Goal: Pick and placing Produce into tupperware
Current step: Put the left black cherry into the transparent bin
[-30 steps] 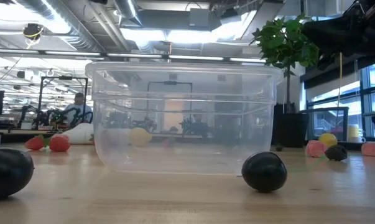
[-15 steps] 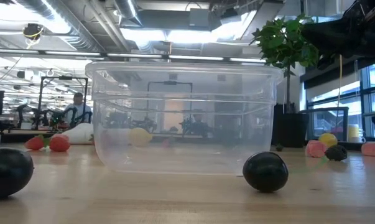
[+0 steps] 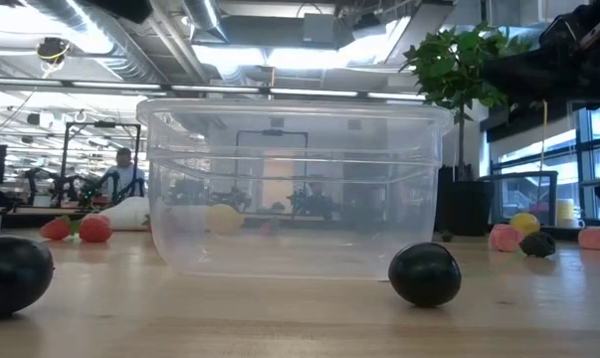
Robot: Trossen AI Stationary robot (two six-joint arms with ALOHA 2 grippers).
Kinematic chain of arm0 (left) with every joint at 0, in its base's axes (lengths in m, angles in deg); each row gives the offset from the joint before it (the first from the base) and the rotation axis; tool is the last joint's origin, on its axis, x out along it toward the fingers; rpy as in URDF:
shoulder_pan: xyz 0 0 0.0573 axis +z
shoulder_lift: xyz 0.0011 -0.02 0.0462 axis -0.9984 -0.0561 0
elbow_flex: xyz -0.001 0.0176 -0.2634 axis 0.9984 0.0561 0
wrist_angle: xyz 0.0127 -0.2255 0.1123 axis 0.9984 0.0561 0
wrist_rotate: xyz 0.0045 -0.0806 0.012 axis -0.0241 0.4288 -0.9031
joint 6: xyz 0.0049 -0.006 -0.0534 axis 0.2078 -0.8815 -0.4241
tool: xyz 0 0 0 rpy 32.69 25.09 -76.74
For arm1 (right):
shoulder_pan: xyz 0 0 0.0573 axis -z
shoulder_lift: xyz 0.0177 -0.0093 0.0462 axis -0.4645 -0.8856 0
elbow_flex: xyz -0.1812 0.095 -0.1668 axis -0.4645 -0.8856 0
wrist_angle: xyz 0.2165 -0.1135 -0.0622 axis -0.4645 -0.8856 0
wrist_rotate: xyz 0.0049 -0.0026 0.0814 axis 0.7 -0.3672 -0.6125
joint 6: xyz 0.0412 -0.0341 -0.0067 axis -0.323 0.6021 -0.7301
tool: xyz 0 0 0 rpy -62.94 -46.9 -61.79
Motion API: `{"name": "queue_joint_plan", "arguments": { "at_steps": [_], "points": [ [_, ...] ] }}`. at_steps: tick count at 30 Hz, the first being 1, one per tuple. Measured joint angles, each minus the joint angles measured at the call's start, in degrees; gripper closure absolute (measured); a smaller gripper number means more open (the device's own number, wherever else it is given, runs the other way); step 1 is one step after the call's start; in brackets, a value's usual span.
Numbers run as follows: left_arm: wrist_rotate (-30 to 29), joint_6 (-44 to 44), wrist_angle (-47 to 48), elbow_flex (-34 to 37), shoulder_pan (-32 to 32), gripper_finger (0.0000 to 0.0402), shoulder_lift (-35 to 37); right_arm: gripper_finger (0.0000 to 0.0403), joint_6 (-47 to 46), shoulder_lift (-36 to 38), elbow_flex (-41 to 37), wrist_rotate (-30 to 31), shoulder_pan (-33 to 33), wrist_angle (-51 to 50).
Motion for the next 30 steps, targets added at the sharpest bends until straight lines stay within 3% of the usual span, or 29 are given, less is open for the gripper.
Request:
{"name": "queue_joint_plan", "arguments": {
  "at_steps": [12,30],
  "points": [
    [-0.8,-2.5,-11.1,0.0,-4.5,0.0235,-7.8,0.0343,-0.1,0.0,0.0,0.0,0.0,-1.2],
    [-1.0,-2.5,-9.4,0.0,-3.6,0.024,-15.7,0.0343,0.0,0.0,0.0,0.0,0.0,-1.7]
  ]
}}
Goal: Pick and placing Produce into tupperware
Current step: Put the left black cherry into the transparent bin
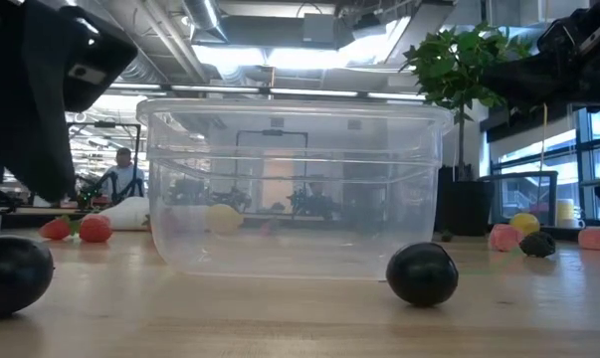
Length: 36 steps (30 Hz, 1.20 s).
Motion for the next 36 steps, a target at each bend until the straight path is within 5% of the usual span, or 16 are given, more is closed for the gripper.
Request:
{"name": "queue_joint_plan", "arguments": {
  "at_steps": [13,25,36],
  "points": [
    [1.5,-3.8,0.0,0.0,0.9,0.0247,0.0,0.0343,0.2,0.0,0.0,0.0,0.0,-1.0],
    [2.7,-4.8,0.2,0.0,1.2,0.016,0.0,0.0343,0.4,0.0,0.0,0.0,0.0,-1.0],
    [2.6,-7.9,0.9,0.0,2.3,0.0157,-0.2,0.0343,0.4,0.0,0.0,0.0,0.0,-1.7]
  ]
}}
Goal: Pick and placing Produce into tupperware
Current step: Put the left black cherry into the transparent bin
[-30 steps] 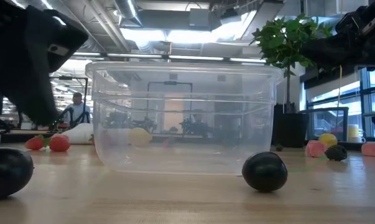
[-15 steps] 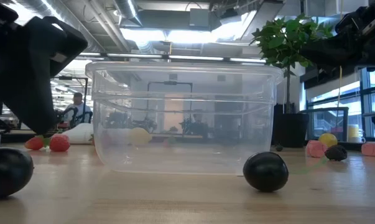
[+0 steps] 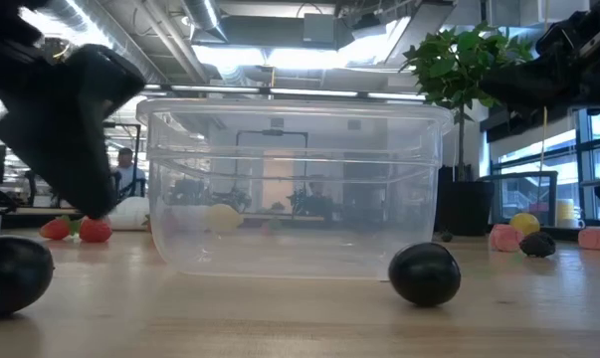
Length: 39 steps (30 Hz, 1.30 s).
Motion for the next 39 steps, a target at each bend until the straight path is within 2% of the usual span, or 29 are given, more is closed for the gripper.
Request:
{"name": "queue_joint_plan", "arguments": {
  "at_steps": [12,35,39],
  "points": [
    [2.1,0.7,-1.3,-0.1,0.2,0.0178,-4.2,0.0343,1.3,0.0,0.0,0.0,0.0,-0.4],
    [0.8,0.9,-2.2,0.0,0.3,0.03,-4.6,0.0343,1.4,0.0,0.0,0.0,0.0,-0.4],
    [0.8,0.8,-2.2,0.0,0.3,0.0303,-4.6,0.0343,1.4,0.0,0.0,0.0,0.0,-0.4]
  ]
}}
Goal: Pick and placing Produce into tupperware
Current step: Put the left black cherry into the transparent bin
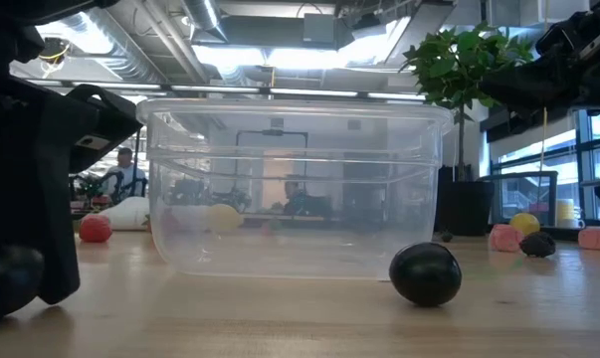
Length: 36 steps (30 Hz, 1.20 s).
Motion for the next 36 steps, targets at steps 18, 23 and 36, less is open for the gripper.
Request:
{"name": "queue_joint_plan", "arguments": {
  "at_steps": [18,23,36],
  "points": [
    [-9.0,4.0,2.8,0.1,0.4,0.0291,16.2,0.0343,0.1,0.0,0.0,0.0,0.0,-0.2],
    [-15.2,9.9,3.1,0.1,4.8,0.0295,17.5,0.0343,0.1,0.0,0.0,0.0,0.0,-0.2],
    [5.2,9.5,1.4,0.1,19.2,0.0284,15.6,0.0343,0.2,0.0,0.0,0.0,0.0,-0.8]
  ]
}}
